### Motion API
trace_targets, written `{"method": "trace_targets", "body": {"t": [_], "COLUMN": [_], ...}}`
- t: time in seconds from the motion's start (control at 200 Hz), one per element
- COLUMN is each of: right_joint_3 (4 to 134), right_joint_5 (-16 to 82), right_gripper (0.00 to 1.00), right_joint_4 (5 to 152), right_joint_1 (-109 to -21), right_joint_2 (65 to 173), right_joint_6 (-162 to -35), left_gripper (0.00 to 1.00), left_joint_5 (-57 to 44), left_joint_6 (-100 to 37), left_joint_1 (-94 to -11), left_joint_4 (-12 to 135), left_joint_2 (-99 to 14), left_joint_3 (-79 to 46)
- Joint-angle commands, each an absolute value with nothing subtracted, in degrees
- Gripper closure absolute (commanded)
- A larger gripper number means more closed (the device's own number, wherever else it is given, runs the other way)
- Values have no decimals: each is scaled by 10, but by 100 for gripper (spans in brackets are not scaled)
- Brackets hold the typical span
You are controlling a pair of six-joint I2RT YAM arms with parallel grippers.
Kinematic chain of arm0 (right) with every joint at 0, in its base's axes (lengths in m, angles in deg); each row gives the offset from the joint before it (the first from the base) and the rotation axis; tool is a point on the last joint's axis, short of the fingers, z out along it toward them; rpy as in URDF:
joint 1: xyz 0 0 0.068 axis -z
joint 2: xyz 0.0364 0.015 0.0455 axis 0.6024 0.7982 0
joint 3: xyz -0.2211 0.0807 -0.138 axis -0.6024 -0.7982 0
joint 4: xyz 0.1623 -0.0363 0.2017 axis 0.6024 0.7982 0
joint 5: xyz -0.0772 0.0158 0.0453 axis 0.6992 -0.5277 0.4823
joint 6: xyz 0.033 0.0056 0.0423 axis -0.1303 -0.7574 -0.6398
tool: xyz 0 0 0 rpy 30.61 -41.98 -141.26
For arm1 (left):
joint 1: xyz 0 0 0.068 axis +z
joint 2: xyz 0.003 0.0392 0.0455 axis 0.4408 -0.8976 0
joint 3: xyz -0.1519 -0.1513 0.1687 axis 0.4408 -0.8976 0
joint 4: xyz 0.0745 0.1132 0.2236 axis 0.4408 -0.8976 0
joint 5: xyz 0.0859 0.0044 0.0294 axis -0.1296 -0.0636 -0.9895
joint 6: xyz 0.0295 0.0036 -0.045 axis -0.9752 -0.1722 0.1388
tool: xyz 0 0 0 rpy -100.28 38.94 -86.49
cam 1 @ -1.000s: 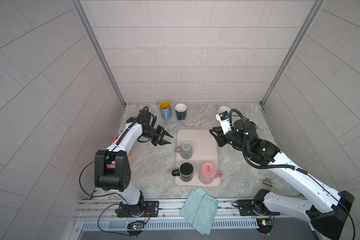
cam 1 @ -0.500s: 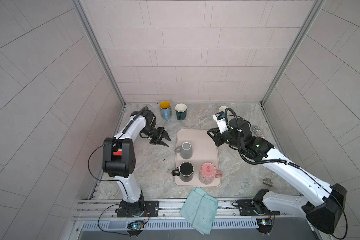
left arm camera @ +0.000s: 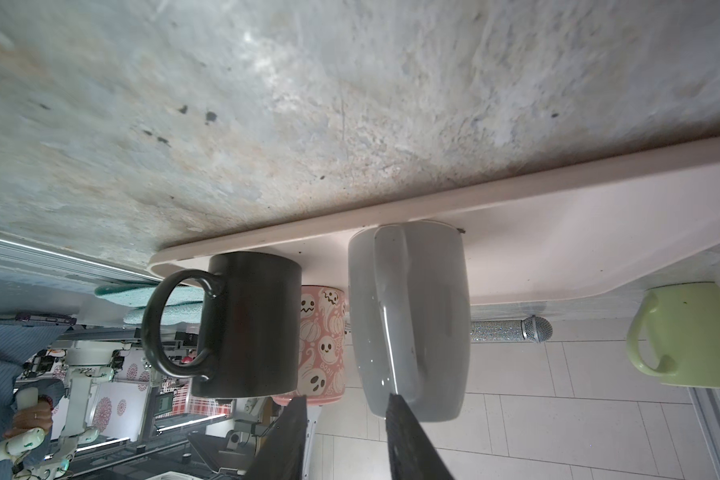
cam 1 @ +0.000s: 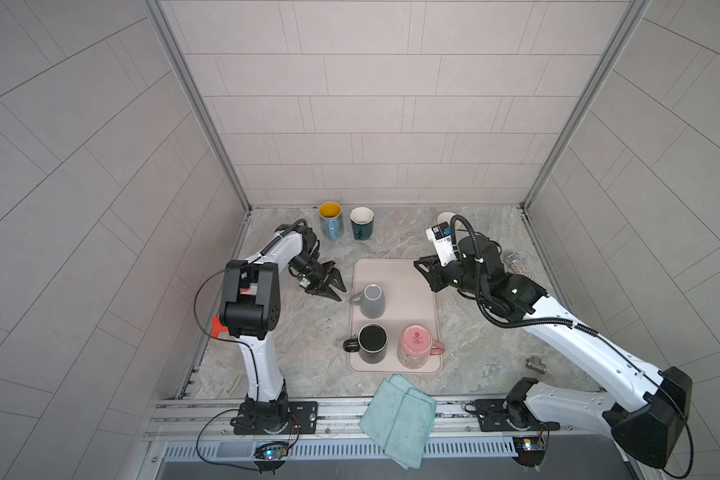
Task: Turn the mug right side up
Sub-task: 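Swing the left gripper back over the tray toward the upside-down grey mug, then close the left gripper on the grey mug's base and lift it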
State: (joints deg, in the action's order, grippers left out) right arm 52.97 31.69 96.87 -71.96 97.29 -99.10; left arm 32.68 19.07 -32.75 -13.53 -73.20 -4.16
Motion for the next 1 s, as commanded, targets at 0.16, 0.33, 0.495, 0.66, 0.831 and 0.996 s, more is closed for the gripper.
{"method": "trace_targets", "body": {"t": [0.16,0.33,0.495,0.66,0.831,0.996], "right_joint_3": [513,510,509,505,499,497], "right_joint_5": [313,312,310,308,305,301], "right_gripper": [79,79,80,80,80,81], "right_joint_4": [960,959,955,952,951,951], "right_joint_1": [-712,-708,-706,-702,-697,-690], "right_joint_2": [953,952,951,950,947,945], "right_joint_6": [-1000,-1003,-1004,-1004,-1006,-1007], "left_gripper": [61,56,54,54,54,54], "left_joint_5": [332,342,356,367,374,375], "left_joint_6": [233,238,244,264,276,281], "left_joint_1": [-341,-353,-363,-373,-378,-385], "left_joint_4": [-101,-101,-86,-61,-46,-43], "left_joint_2": [-757,-765,-770,-770,-777,-778], "left_joint_3": [-6,0,-19,-39,-55,-59]}}
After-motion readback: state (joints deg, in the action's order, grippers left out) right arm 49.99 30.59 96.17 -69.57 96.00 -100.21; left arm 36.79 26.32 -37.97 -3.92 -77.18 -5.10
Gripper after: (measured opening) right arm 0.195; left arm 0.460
